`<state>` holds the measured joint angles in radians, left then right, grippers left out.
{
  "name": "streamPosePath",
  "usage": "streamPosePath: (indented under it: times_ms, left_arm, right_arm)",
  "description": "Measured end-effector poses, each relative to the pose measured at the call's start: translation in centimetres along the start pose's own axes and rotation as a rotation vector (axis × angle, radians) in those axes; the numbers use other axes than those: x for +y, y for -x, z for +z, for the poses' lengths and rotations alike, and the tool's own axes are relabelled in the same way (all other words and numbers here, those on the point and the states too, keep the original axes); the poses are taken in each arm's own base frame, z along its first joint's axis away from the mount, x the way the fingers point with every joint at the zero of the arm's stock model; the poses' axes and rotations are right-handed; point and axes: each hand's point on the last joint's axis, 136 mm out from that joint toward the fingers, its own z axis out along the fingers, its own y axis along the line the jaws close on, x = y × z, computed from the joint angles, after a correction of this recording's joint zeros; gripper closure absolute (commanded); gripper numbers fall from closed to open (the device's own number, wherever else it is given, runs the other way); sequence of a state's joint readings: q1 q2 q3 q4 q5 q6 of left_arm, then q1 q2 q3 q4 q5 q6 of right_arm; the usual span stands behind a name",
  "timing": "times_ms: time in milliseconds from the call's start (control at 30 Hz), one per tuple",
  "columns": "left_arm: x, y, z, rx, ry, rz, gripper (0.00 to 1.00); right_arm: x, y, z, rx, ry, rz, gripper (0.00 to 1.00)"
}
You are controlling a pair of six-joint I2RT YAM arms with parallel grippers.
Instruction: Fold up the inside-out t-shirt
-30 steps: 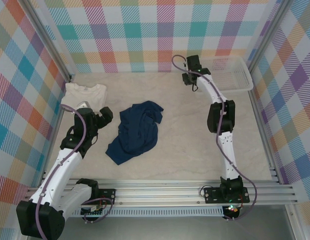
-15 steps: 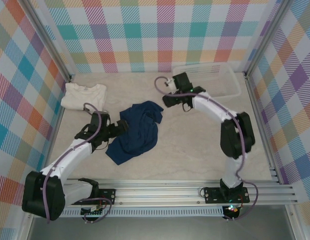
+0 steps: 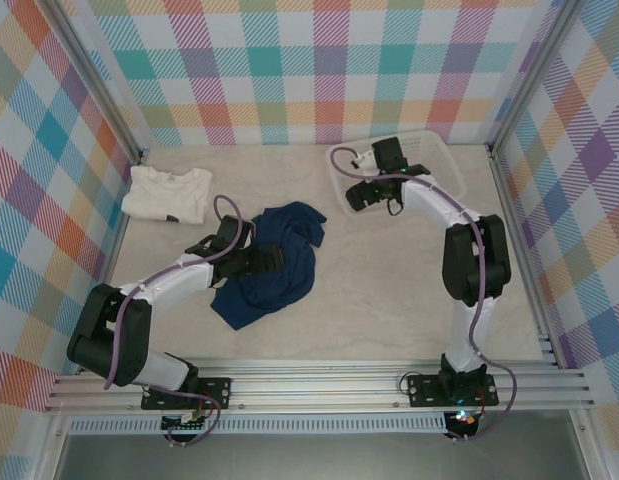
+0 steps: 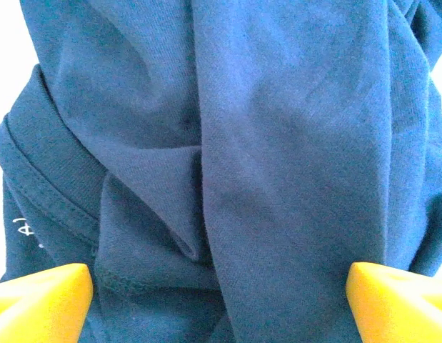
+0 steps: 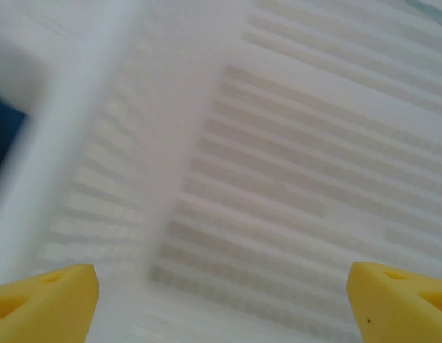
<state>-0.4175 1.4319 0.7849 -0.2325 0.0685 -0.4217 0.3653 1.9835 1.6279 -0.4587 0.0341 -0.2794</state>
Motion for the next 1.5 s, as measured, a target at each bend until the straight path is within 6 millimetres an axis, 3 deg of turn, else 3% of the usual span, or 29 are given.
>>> streamPosePath:
  times_ms: [133, 233, 333, 433, 500, 567, 667, 733, 833, 933, 1033, 1100, 1200, 1267, 1367, 1500]
  left_arm:
    - [0.1, 0.4, -0.1, -0.014, 0.015, 0.002, 0.09]
    - [0.2, 0.8, -0.2, -0.028, 0.025, 0.01, 0.09]
    - [0.4, 1.0, -0.2, -0.036, 0.037, 0.021, 0.09]
    - [0.6, 1.0, -0.3, -0.041, 0.048, 0.028, 0.09]
    - [0.6, 1.2, -0.5, -0.048, 0.049, 0.031, 0.09]
    - [0.5, 1.4, -0.8, -0.059, 0.048, 0.036, 0.09]
    - [0.4, 1.5, -0.9, -0.064, 0.046, 0.041, 0.08]
    - [0.4, 1.5, -0.9, -0.062, 0.043, 0.046, 0.09]
    - [0.2, 1.5, -0.8, -0.059, 0.036, 0.047, 0.08]
    - [0.2, 1.5, -0.7, -0.057, 0.034, 0.047, 0.08]
    - [0.1, 1.6, -0.8, -0.06, 0.034, 0.047, 0.08]
    - [0.0, 1.8, -0.9, -0.065, 0.033, 0.051, 0.08]
    - [-0.1, 2.1, -1.1, -0.071, 0.03, 0.055, 0.08]
    - [-0.2, 2.1, -1.1, -0.074, 0.028, 0.056, 0.08]
    - [-0.2, 2.1, -1.2, -0.074, 0.028, 0.059, 0.08]
    - [-0.2, 2.1, -1.2, -0.074, 0.029, 0.068, 0.08]
  right_arm:
    - [4.9, 3.9, 1.1, -0.056, 0.098, 0.006, 0.17]
    - [6.7, 4.8, 3.1, -0.041, 0.107, -0.001, 0.25]
    - [5.2, 4.8, 3.8, -0.019, 0.023, -0.024, 0.38]
    - [1.9, 2.9, 3.0, 0.033, -0.083, -0.029, 0.44]
    - [-0.8, -0.3, 1.1, 0.108, -0.16, -0.009, 0.45]
    - [-4.0, -5.8, -2.5, 0.238, -0.249, 0.049, 0.44]
    - [-7.1, -11.4, -8.1, 0.338, -0.355, 0.149, 0.33]
    - [-7.6, -12.0, -10.8, 0.314, -0.382, 0.193, 0.26]
    - [-6.8, -8.9, -12.4, 0.178, -0.337, 0.268, 0.17]
    - [-7.3, -4.6, -10.7, 0.082, -0.305, 0.364, 0.15]
    - [-9.6, -0.7, -6.2, 0.039, -0.341, 0.467, 0.15]
    - [-11.4, -0.1, -3.0, 0.05, -0.393, 0.52, 0.14]
    - [-13.5, -2.4, 0.5, 0.127, -0.471, 0.563, 0.15]
    - [-14.6, -4.4, 1.5, 0.188, -0.501, 0.579, 0.17]
    - [-16.9, -6.6, 1.4, 0.246, -0.536, 0.606, 0.25]
    - [-19.7, -8.6, 0.4, 0.279, -0.554, 0.613, 0.49]
